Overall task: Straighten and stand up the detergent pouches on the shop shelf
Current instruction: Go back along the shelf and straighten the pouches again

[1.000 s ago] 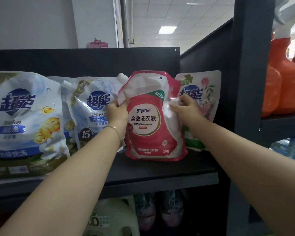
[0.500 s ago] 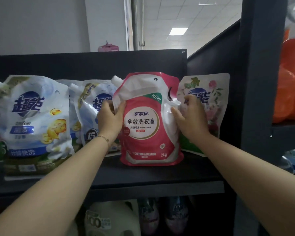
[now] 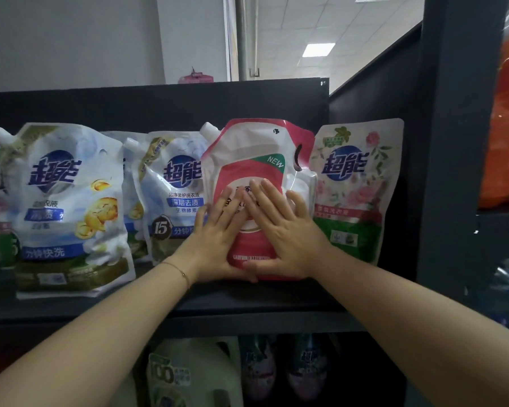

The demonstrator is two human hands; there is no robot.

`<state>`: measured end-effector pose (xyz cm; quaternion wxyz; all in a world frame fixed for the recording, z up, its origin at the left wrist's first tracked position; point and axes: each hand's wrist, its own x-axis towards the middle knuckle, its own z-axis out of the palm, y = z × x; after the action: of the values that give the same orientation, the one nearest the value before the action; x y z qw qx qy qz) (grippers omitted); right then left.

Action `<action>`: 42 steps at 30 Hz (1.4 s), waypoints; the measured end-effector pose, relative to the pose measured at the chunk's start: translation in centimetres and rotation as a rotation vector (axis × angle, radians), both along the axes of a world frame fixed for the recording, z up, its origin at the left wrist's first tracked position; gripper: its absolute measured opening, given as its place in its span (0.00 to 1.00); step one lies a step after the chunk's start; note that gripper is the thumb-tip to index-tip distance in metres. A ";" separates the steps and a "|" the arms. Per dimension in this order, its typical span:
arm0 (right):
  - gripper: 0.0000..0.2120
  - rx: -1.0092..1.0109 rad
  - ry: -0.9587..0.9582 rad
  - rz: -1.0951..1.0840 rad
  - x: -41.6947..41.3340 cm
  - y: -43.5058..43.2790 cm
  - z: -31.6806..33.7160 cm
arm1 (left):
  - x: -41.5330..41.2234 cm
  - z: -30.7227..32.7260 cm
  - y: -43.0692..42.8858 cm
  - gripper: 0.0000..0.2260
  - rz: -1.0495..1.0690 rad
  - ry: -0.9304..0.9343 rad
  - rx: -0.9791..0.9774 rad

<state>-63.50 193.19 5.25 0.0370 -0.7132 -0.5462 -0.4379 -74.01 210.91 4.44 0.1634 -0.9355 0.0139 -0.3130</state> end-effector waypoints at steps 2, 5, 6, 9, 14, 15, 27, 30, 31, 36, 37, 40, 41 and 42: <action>0.49 0.071 -0.013 0.012 0.6 0.4 -0.5 | 0.9 -0.5 -0.5 0.57 -0.023 -0.034 -0.003; 0.48 0.139 -0.029 0.047 2.0 0.8 -1.0 | 2.4 -1.1 -0.8 0.57 -0.006 -0.094 0.024; 0.47 0.153 -0.039 0.058 2.6 0.9 -1.1 | 2.8 -1.2 -0.8 0.58 0.005 -0.105 0.026; 0.47 0.184 -0.069 0.073 3.8 1.5 -1.2 | 3.8 -1.3 -0.7 0.58 0.014 -0.120 0.029; 0.46 0.211 -0.069 0.070 4.8 2.7 -1.0 | 4.9 -1.0 0.4 0.59 -0.001 -0.137 0.028; 0.46 0.213 -0.068 0.068 5.1 2.9 -1.0 | 5.1 -1.0 0.7 0.59 -0.004 -0.145 0.032; 0.45 0.179 -0.085 0.027 6.5 4.3 -0.8 | 6.3 -1.0 1.7 0.60 0.035 -0.157 0.033; 0.45 0.164 -0.055 0.014 6.2 3.9 -1.0 | 5.7 -1.0 1.1 0.58 0.060 -0.147 0.041; 0.44 0.153 -0.035 0.013 6.1 3.8 -1.0 | 5.5 -1.0 0.9 0.58 0.069 -0.137 0.040; 0.44 0.102 0.071 -0.005 4.7 2.7 -0.7 | 4.2 -1.0 -0.8 0.57 0.156 -0.054 -0.016; 0.44 0.110 0.096 0.003 4.3 2.4 -0.7 | 3.9 -0.8 -1.2 0.56 0.174 -0.041 -0.027; 0.39 0.159 0.141 0.071 2.8 1.3 -0.8 | 2.6 -0.5 -2.5 0.53 0.237 0.024 -0.025; 0.37 0.201 0.171 0.082 2.5 0.7 -1.0 | 2.1 -0.2 -3.1 0.53 0.249 0.039 -0.037; 0.36 0.264 0.223 0.073 2.3 0.1 -1.1 | 1.7 0.0 -3.8 0.52 0.253 0.033 -0.067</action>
<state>-61.17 193.34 4.16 0.2065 -0.7258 -0.5021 -0.4224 -72.28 207.09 4.47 0.1699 -0.9397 -0.1119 -0.2750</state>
